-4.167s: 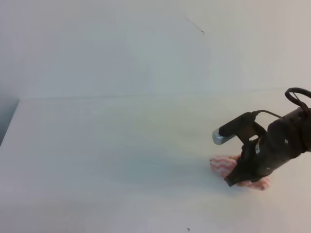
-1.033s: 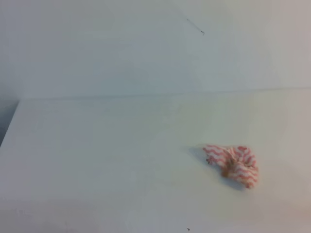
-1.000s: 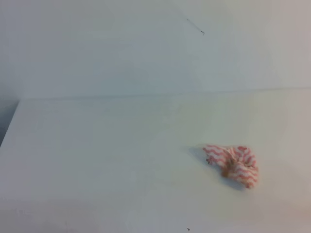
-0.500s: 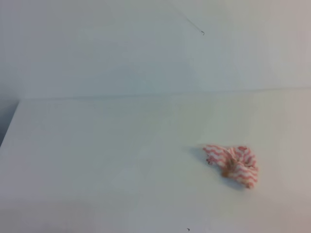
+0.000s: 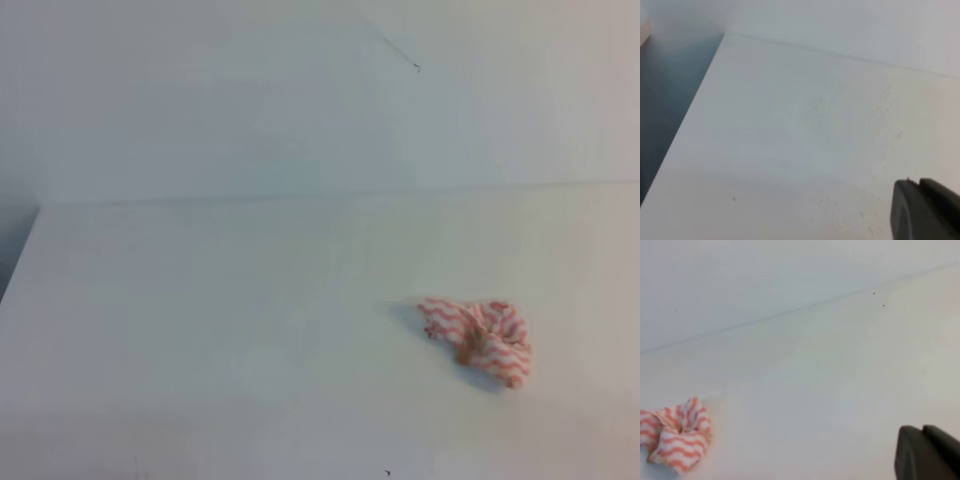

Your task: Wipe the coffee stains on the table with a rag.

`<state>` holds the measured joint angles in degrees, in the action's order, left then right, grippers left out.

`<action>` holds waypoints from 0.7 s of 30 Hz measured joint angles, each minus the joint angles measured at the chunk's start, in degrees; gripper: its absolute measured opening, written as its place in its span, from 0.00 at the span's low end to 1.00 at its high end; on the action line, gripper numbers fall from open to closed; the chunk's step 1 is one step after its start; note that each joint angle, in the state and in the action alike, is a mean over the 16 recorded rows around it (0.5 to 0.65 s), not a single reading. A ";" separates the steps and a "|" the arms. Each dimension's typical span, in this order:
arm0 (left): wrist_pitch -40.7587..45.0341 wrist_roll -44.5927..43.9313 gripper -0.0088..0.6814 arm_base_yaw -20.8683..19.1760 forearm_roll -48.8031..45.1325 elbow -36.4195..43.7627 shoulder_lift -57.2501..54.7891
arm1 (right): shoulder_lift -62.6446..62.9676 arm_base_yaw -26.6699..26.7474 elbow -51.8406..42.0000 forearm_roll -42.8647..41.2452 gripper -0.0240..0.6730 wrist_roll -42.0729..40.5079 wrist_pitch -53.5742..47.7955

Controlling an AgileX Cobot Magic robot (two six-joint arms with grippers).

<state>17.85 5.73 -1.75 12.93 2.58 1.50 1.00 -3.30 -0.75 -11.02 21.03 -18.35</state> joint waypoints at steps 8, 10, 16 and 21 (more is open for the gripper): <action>0.00 0.00 0.01 0.00 0.00 0.00 0.00 | -0.06 0.00 -0.16 0.17 0.03 -4.01 -0.56; 0.00 0.00 0.01 0.00 0.00 0.00 0.00 | -0.08 0.01 -0.24 0.22 0.03 -5.38 -0.66; 0.00 0.00 0.01 0.00 0.00 0.00 0.00 | -0.10 0.01 -0.33 0.35 0.03 -9.82 -0.55; 0.06 0.00 0.01 0.00 0.00 0.00 0.00 | -0.11 0.01 -0.15 0.34 0.03 -11.85 -0.43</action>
<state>17.91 5.73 -1.75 12.93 2.58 1.50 0.89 -3.29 -0.90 -10.68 9.18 -18.78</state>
